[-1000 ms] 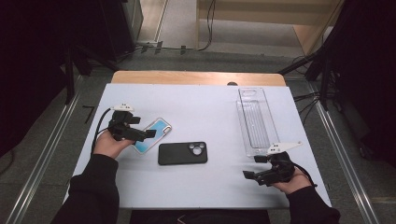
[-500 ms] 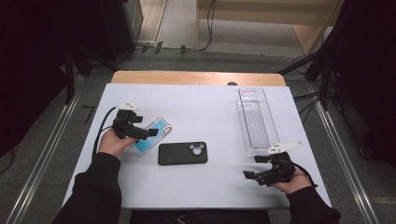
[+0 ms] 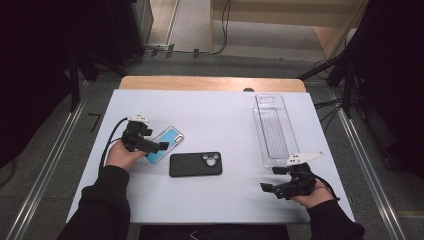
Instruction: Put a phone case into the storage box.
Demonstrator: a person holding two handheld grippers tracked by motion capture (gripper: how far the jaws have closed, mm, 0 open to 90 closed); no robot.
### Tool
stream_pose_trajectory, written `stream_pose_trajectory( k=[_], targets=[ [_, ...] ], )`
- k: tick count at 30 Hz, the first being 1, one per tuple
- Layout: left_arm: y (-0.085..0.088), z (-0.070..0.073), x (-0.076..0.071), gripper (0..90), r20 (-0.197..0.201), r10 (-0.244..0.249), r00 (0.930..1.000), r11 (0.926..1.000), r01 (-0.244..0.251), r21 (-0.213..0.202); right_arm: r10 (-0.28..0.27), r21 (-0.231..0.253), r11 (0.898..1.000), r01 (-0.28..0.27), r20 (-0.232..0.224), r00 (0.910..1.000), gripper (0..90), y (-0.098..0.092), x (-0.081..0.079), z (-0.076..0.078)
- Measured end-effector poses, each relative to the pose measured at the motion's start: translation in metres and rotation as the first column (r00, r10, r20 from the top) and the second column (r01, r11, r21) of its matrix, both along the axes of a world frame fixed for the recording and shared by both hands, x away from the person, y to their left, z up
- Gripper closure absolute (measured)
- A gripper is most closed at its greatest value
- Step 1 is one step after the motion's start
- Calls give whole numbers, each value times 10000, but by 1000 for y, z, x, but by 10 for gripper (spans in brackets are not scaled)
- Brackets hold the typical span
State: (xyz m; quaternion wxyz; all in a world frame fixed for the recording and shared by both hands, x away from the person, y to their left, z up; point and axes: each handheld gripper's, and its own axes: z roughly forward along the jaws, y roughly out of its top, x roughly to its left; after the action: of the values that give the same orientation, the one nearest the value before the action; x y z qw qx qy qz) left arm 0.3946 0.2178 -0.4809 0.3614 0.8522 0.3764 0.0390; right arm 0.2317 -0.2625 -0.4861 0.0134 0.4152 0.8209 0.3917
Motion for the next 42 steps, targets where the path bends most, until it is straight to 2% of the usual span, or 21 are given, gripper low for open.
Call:
stream_pose_trajectory(
  k=[3, 9, 14, 16, 21, 26, 28, 31, 39, 42],
  targets=[
    [-1, -4, 1, 0, -203, -104, 9997, 9999, 105, 28, -30, 9, 10000, 30, 0, 10000, 144, 0, 0, 0],
    [1, -12, 2, 0, -276, -51, 9996, 9991, 63, 422, 18, -17, 10000, -18, 26, 10000, 144, 0, 0, 0],
    [-1, -14, 1, 0, -118, -150, 9998, 9981, 157, 595, 19, -19, 10000, -18, 35, 10000, 144, 0, 0, 0],
    [-3, -15, -2, 0, 168, -246, 9996, 9952, 229, 955, 8, -34, 10000, -8, 27, 10000, 144, 0, -1, 1],
    [-5, -17, -6, 1, 497, -375, 9981, 9923, 313, 1202, 1, -48, 10000, -1, 37, 10000, 144, 0, -1, 1],
    [-9, -20, -11, 5, 994, -549, 9935, 9828, 362, 1808, 12, -78, 10000, -11, 41, 10000, 144, 0, -1, 0],
    [-12, -22, -14, 27, 1341, -575, 9893, 9785, 292, 2042, 16, -85, 10000, -16, 49, 10000, 144, 0, -1, 0],
    [-11, -22, -15, 29, 1385, -516, 9890, 9807, 240, 1942, 11, -98, 10000, -10, 55, 10000, 144, 0, -1, 0],
    [-11, -21, -16, 52, 1399, -423, 9893, 9792, 133, 2023, 2, -114, 9999, -2, 49, 10000, 144, 0, -1, 1],
    [-11, -20, -18, 107, 1445, -320, 9890, 9814, 37, 1919, 2, -113, 9999, -1, 47, 10000, 144, 0, -1, 1]
  ],
)
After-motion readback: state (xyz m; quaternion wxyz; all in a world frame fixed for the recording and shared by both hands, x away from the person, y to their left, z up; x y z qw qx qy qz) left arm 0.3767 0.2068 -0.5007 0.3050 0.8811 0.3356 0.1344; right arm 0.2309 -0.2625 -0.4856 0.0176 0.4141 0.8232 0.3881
